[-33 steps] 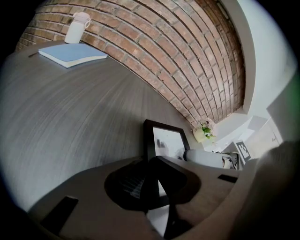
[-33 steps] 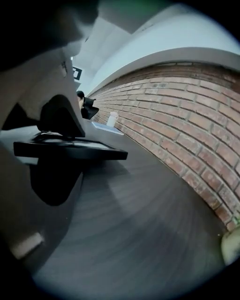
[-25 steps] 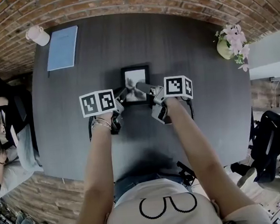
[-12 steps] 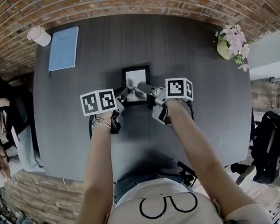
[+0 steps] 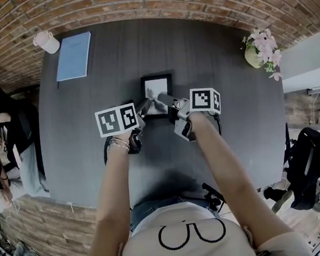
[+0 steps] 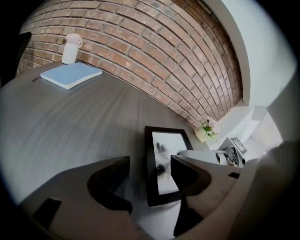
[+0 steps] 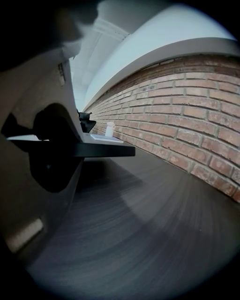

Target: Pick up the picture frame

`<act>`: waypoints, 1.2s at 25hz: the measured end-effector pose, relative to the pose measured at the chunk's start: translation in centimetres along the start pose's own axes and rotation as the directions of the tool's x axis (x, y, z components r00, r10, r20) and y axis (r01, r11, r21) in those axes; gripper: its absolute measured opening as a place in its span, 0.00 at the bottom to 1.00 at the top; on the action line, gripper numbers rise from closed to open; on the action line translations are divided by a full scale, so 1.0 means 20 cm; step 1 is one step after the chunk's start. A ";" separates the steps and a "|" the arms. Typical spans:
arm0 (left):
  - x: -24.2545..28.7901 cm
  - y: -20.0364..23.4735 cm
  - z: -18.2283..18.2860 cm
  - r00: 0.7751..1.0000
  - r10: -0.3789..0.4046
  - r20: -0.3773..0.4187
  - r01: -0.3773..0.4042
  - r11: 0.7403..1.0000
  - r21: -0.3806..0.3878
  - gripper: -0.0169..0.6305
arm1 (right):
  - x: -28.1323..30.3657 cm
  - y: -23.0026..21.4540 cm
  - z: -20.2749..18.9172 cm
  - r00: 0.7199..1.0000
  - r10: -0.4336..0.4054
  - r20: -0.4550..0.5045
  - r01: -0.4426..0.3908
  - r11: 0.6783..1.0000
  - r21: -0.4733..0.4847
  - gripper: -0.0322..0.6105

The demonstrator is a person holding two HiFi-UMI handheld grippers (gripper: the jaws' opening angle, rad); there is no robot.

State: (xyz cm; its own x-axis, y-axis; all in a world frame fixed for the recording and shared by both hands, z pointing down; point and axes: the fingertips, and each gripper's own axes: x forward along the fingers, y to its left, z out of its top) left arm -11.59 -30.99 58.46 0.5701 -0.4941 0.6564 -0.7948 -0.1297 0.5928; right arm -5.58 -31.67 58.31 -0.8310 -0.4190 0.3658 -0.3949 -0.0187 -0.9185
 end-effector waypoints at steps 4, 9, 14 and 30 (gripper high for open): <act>-0.07 -0.05 0.02 1.000 -0.002 0.018 0.001 0.999 0.047 0.44 | -0.03 0.04 -0.01 1.000 0.007 0.011 -0.007 1.000 -0.007 0.08; -0.17 -0.12 0.04 0.999 -0.002 0.048 -0.005 0.991 0.135 0.44 | -0.07 0.13 -0.02 0.999 0.029 0.029 -0.028 0.999 -0.038 0.08; -0.29 -0.17 0.04 0.996 -0.009 0.093 -0.006 0.986 0.164 0.44 | -0.13 0.24 -0.05 0.997 0.056 0.049 -0.053 0.996 -0.069 0.08; -0.65 -0.38 0.08 0.952 -0.071 0.296 0.007 0.977 0.212 0.44 | -0.36 0.52 -0.17 0.976 0.145 0.161 -0.114 0.976 -0.185 0.08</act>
State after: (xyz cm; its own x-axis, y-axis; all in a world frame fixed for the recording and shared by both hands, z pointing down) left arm -13.41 -24.98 44.63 0.5379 -0.7161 0.4449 -0.8168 -0.3122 0.4851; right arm -5.00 -25.79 46.52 -0.8052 -0.5583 0.1999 -0.3631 0.1978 -0.9105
